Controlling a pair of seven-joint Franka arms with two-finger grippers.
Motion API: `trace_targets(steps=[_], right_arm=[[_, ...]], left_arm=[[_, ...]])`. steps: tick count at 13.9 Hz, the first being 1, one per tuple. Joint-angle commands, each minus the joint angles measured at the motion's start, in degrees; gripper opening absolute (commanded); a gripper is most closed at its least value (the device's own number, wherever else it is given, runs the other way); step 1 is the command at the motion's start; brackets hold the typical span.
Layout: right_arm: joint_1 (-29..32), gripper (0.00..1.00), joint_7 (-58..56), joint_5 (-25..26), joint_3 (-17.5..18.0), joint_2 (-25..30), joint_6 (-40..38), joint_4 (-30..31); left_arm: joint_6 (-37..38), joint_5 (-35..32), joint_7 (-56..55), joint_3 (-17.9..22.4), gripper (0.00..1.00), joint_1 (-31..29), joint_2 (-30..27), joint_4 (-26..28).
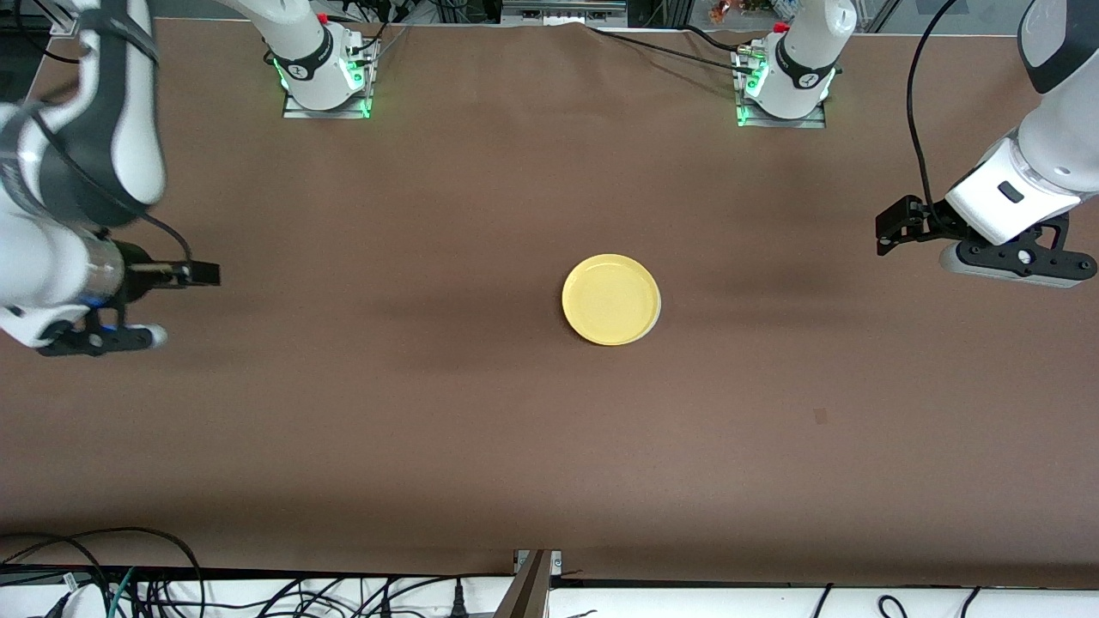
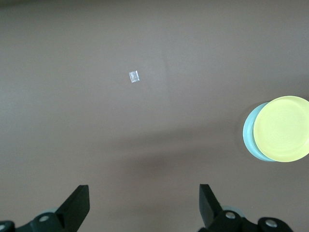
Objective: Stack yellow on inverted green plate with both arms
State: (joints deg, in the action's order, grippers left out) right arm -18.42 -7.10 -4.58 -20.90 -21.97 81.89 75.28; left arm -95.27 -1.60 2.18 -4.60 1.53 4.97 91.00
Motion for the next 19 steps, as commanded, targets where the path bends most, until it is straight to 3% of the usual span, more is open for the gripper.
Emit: trace_targets(steps=[1,7,9,10,19], right_arm=[[5.92,1.00,-0.28,1.68,6.74,10.60,-0.86,6.17],[10.86,1.00,-0.20,3.07,9.57,22.67,-1.30,11.98],[11.03,1.00,-0.29,9.38,12.79,22.85,-2.00,12.35],[11.73,1.00,-0.02,9.84,13.69,22.85,-2.26,12.35],[11.91,1.00,0.24,5.46,11.94,20.92,-3.23,10.68]], left_arm=[[1.22,1.16,1.52,-0.06,1.00,-0.48,-0.05,-1.00],[0.70,1.07,1.95,0.03,1.00,-0.48,0.21,-1.17],[0.61,1.07,1.96,0.03,1.00,-0.56,0.21,-1.17],[0.61,1.07,1.96,0.03,1.00,-0.56,0.21,-1.17],[0.61,1.07,1.87,0.12,1.00,-0.56,0.48,-1.44]])
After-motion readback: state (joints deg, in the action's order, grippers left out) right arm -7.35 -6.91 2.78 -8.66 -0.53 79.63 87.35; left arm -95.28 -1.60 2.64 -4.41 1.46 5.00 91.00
